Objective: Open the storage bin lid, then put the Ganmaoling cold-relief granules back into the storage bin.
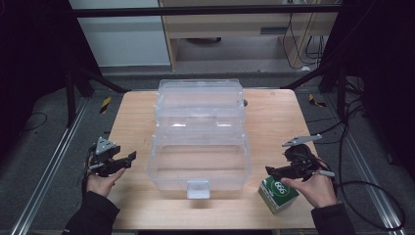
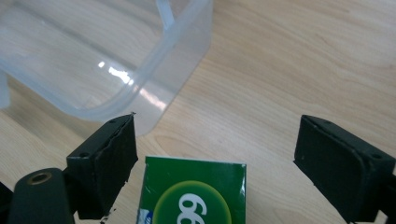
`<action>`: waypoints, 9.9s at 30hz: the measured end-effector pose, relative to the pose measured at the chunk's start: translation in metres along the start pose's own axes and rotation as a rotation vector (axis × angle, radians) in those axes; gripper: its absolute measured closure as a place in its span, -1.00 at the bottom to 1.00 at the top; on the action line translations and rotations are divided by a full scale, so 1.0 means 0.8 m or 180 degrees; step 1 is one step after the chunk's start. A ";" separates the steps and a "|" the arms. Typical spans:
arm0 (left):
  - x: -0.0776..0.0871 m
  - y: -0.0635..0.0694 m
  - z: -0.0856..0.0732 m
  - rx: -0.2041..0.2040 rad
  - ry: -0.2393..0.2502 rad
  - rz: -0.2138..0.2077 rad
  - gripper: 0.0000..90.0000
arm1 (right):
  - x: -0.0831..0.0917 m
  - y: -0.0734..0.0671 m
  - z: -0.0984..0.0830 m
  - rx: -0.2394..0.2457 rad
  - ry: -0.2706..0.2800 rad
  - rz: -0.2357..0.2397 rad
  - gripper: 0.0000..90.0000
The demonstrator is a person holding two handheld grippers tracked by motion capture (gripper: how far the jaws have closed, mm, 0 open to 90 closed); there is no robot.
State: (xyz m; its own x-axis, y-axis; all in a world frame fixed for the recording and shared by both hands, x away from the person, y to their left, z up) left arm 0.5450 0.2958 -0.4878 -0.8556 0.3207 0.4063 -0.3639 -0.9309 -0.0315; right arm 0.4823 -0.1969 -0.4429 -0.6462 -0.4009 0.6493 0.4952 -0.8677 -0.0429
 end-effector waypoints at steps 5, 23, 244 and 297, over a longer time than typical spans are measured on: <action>-0.003 -0.003 -0.003 0.0001 -0.0036 0.0027 -0.31 | -0.001 0.005 -0.004 0.0005 -0.0186 -0.0047 -0.73; -0.009 -0.007 -0.011 -0.0007 -0.0149 0.0055 -0.32 | -0.005 -0.011 -0.016 0.0119 -0.0597 0.0015 -0.87; -0.009 -0.012 -0.020 -0.0036 -0.0292 0.0085 -0.06 | -0.034 -0.119 0.137 0.2563 -0.0830 0.1615 -0.61; -0.009 -0.012 -0.022 -0.0047 -0.0308 0.0077 -0.06 | -0.095 -0.119 0.074 0.2999 -0.1243 0.1743 -0.62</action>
State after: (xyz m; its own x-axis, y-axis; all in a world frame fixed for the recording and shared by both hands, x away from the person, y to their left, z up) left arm 0.5487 0.3056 -0.5063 -0.8249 0.2792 0.4915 -0.3497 -0.9352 -0.0556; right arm 0.5186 -0.0664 -0.4436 -0.0692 -0.3948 0.9162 0.9961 0.0232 0.0853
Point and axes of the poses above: each handheld gripper's, and its own axes: x roughly backward along the jaws, z roughly out of its top, y roughly to its right, the point moved 9 cm from there along -x, roughly forward along the jaws, and after that the axes turned 12 degrees about y, right-handed, at the moved point
